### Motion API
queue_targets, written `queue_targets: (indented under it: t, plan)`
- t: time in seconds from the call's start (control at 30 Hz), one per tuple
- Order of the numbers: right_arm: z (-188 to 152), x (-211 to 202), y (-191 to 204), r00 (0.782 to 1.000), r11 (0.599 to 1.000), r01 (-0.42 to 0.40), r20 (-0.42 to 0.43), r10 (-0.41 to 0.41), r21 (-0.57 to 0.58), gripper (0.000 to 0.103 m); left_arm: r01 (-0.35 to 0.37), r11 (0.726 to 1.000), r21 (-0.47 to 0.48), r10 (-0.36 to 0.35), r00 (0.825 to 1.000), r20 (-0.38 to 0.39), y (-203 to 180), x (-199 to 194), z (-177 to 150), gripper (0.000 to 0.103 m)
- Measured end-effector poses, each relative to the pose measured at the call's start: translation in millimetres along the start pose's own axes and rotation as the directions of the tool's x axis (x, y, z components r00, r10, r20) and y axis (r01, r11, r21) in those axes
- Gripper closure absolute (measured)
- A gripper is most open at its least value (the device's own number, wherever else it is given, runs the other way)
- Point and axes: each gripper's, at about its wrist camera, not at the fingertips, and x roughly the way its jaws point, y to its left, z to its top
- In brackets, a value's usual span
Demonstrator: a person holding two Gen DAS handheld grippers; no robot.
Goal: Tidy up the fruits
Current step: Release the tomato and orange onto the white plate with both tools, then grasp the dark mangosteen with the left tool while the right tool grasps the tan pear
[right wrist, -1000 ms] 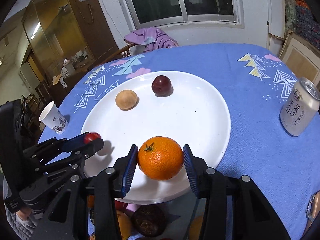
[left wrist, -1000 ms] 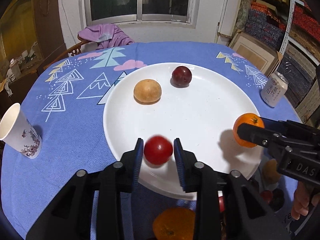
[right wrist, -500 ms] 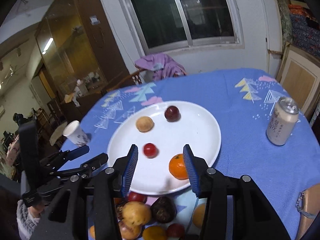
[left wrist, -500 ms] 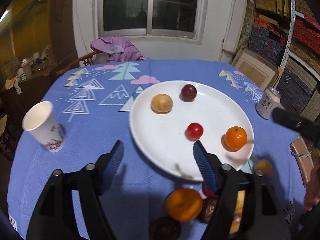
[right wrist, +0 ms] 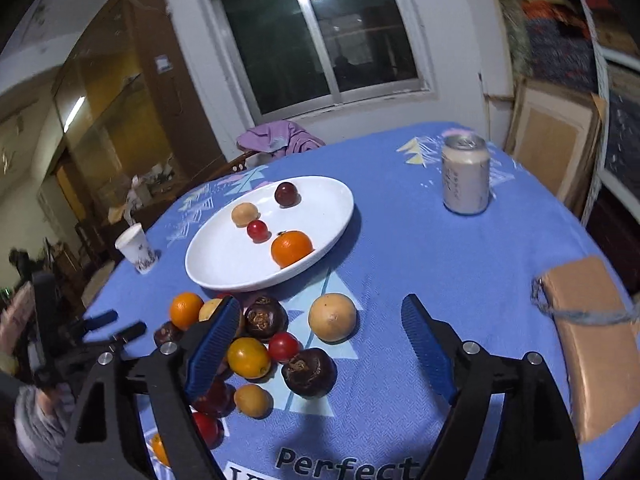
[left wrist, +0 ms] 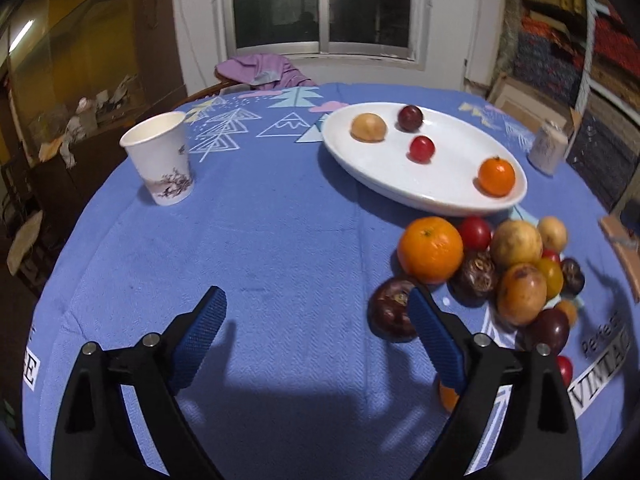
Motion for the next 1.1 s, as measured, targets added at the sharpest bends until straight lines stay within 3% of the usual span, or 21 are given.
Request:
queue_targets:
  t: [0.33,0.5,0.63,0.73,0.93,1.0,1.1]
  plan:
    - [-1,2,4,1.0,1.0,-0.001,-0.002,0.001,0.0,0.014,-0.019,0.987,0.158,0.024,0.999,-0.027,-37,19,-2,0.008]
    - [-3,5,5,1.0,1.0,0.007,-0.013,-0.007,-0.008,0.014,-0.039,0.988,0.15,0.046,0.998,-0.04,-30,25,3,0.004]
    - [-2,2,1,1.0,1.0,0.004,-0.008,-0.004,0.009,0.014,-0.126,0.988,0.094,0.131,0.991,-0.04,-3,25,6,0.004]
    - [-1,0,1,1.0,1.0,-0.006,0.0,0.006,0.015,0.014,-0.083,0.996,0.04,0.085,0.996,-0.035,9,19,7,0.004]
    - [-2,0,6,1.0,1.0,-0.005,-0.003,0.005,-0.015,0.014,-0.045,0.987,0.157,0.047,0.999,-0.009,-20,19,3,0.004]
    - [-2,2,6,1.0,1.0,-0.004,-0.007,0.004,-0.012,0.014,-0.015,0.991,0.134,0.017,1.0,-0.01,-18,19,5,0.006]
    - [-2,3,5,1.0,1.0,-0.001,-0.013,0.001,-0.008,0.014,0.015,0.994,0.109,-0.011,0.999,-0.037,-14,25,7,0.031]
